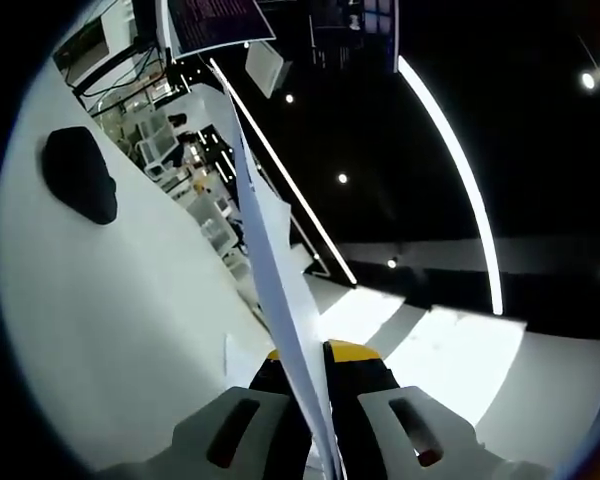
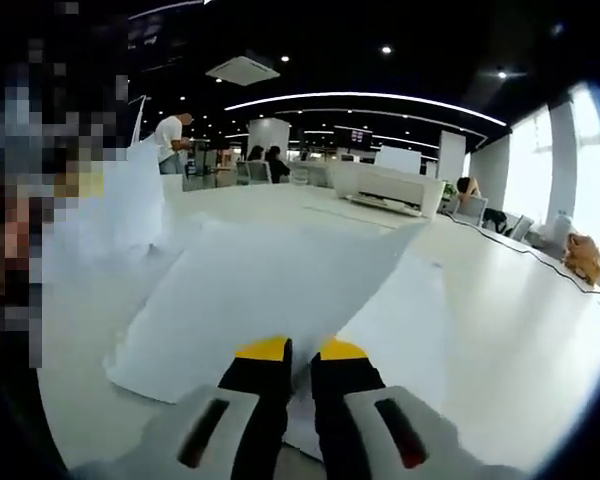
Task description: Organize the stack of printing papers by aligning and flattening the scattered papers on the table
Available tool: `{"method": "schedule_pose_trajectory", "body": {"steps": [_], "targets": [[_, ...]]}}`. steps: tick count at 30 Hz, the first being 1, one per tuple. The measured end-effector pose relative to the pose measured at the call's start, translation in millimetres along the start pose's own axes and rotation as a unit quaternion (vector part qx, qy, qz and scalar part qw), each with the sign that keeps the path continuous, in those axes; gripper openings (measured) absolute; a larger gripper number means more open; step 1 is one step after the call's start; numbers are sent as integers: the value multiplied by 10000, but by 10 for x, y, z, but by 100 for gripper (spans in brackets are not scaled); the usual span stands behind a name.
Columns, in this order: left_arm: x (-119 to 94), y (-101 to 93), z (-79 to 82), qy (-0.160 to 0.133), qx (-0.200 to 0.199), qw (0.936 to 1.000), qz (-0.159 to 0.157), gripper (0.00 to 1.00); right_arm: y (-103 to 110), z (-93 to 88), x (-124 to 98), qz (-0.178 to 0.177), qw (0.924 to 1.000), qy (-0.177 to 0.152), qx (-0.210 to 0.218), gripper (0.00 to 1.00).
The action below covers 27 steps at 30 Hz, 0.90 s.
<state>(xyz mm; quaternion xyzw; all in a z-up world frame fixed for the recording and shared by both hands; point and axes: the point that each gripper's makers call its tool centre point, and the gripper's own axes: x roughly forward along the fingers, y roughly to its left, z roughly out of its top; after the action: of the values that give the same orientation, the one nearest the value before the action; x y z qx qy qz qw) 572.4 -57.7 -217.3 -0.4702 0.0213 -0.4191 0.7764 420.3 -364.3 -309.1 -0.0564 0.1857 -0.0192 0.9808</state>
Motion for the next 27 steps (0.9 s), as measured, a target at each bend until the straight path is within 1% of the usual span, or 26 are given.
{"method": "schedule_pose_trajectory", "body": {"steps": [6,9,14,21,27], "targets": [[3,18,6,-18,-22,10000,73,6,-5,-4,7,-60,10000,26,-45,0],[-5,17,14,-59,1,9999,106,6,0,-5,-3,-28,10000,22,71,0],[-19,36,43,-157,5,9997,176,6,15,-1,-12,-13,9999,2,115,0],[-17,27,42,-159,19,9997,188,6,19,9,-14,12,9997,-19,255,0],[-18,21,36,-148,23,9997,194,6,25,9,-14,12,9997,-22,238,0]]}}
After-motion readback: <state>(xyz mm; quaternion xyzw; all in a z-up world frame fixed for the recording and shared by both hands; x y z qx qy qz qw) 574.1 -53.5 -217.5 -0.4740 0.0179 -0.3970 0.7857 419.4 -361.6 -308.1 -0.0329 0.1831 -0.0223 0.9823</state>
